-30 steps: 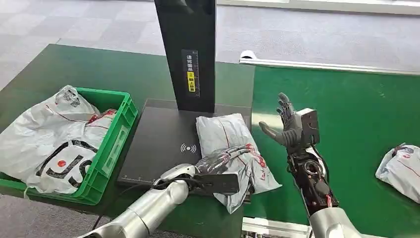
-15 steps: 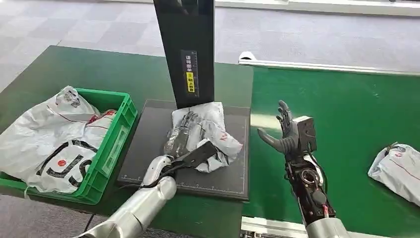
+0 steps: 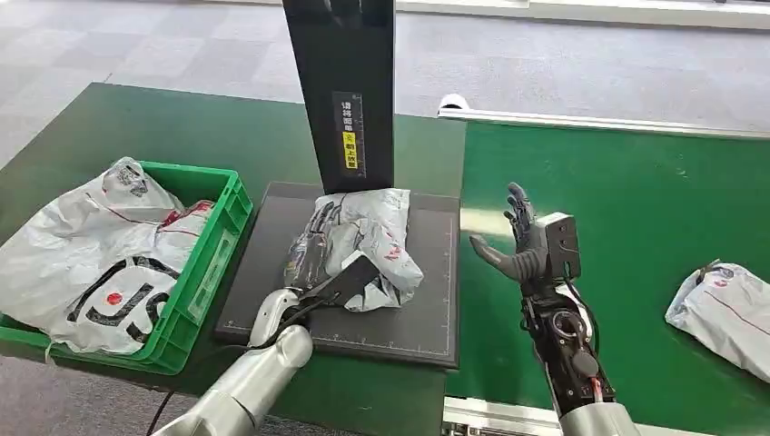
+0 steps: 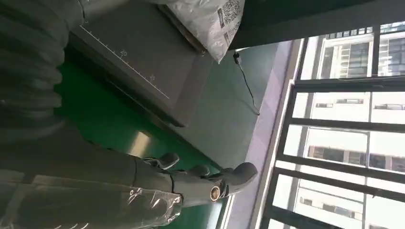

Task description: Moved the parcel from conveyor to table for the left to box.

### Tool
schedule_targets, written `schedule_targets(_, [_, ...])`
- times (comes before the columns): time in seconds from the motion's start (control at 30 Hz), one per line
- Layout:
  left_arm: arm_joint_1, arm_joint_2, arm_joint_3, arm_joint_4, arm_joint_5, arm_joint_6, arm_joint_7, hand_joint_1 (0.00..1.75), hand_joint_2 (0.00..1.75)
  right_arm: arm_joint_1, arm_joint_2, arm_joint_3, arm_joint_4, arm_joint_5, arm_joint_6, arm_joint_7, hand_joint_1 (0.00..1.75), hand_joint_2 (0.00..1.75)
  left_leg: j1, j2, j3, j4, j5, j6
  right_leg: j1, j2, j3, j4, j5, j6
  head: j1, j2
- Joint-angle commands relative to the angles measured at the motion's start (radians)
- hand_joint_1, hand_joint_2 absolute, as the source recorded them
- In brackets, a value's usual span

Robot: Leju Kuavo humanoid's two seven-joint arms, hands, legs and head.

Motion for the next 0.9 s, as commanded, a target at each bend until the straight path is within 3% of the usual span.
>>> schedule_targets(0.03, [-0.014,0.013,0.021,0.022,0.006,0.003,-0.016,0.00,1.75,-0.023,0.008,-0.016,0.020,-0.004,0.006,0.005,0.00,1.75,0.000,0.001,0.001,0.000,0.000,0.000,0.000,0.001,0.000,-0.001,0.000,-0.001,0.000,0.000])
schedule_targets(0.1, [-0.014,0.012,0.026,0.024,0.011,0.018,-0.036,0.00,1.75,-0.028,0.006,-0.012,0.028,-0.005,0.007,0.005,0.00,1.75,0.001,0.001,0.001,0.000,0.000,0.000,0.001,0.001,0.001,-0.001,0.000,-0.001,0.000,0.000])
schedule_targets(0.13, [-0.008,0.013,0.021,0.014,0.000,0.054,-0.057,0.28,1.75,-0.032,0.003,-0.009,0.034,-0.007,0.011,0.001,0.00,1.75,0.000,0.001,0.001,0.000,0.000,0.000,0.000,0.001,0.000,0.000,0.000,0.000,0.000,0.000])
schedule_targets(0.2, [-0.002,0.008,0.016,0.007,-0.002,0.095,-0.094,1.31,1.75,-0.034,-0.002,-0.006,0.040,-0.012,0.013,-0.008,0.00,1.75,0.000,0.001,0.001,0.000,0.000,0.000,0.000,0.001,0.001,-0.001,0.000,-0.001,0.000,0.000])
schedule_targets(0.3, [-0.002,-0.006,0.022,0.008,0.017,0.176,-0.160,1.62,1.75,-0.047,-0.006,0.002,0.059,-0.017,0.011,-0.022,0.00,1.75,0.001,0.001,0.002,-0.001,0.000,0.000,0.002,0.001,0.003,-0.003,0.001,-0.001,0.000,0.000])
schedule_targets(0.5, [0.010,-0.042,0.083,-0.029,0.121,0.195,-0.296,1.75,1.75,-0.059,-0.012,0.007,0.080,-0.022,0.001,-0.039,0.00,1.75,0.001,0.000,0.000,0.000,0.000,0.000,0.001,0.000,0.001,-0.001,0.000,-0.001,0.000,0.000])
schedule_targets(0.53, [0.013,-0.047,0.094,-0.036,0.143,0.195,-0.319,1.75,0.00,-0.060,-0.013,0.007,0.085,-0.022,0.000,-0.043,0.00,1.75,0.000,0.000,-0.001,0.001,0.000,0.000,0.001,0.000,0.000,0.000,0.000,-0.001,0.000,0.000])
schedule_targets(0.57, [0.091,-0.066,0.152,-0.262,0.238,0.195,-0.462,1.75,0.00,-0.051,-0.024,0.013,0.084,-0.032,-0.002,-0.053,0.00,1.75,0.001,0.000,0.000,0.000,0.000,0.000,0.001,0.000,0.000,-0.001,0.000,-0.001,0.000,0.000])
schedule_targets(0.73, [0.140,-0.078,0.174,-0.457,0.231,0.195,-0.462,1.75,0.00,-0.039,-0.039,0.028,0.083,-0.050,0.001,-0.074,0.00,1.75,0.001,0.001,-0.001,0.001,-0.002,0.000,0.002,0.000,-0.001,-0.001,-0.001,-0.001,0.000,0.000])
schedule_targets(0.9, [0.152,-0.077,0.172,-0.504,0.248,0.195,-0.462,1.75,0.00,-0.044,-0.041,0.038,0.085,-0.056,0.000,-0.072,0.00,1.75,0.001,0.002,0.000,0.000,-0.002,0.000,0.001,0.002,0.000,-0.002,0.000,-0.001,0.000,0.000])
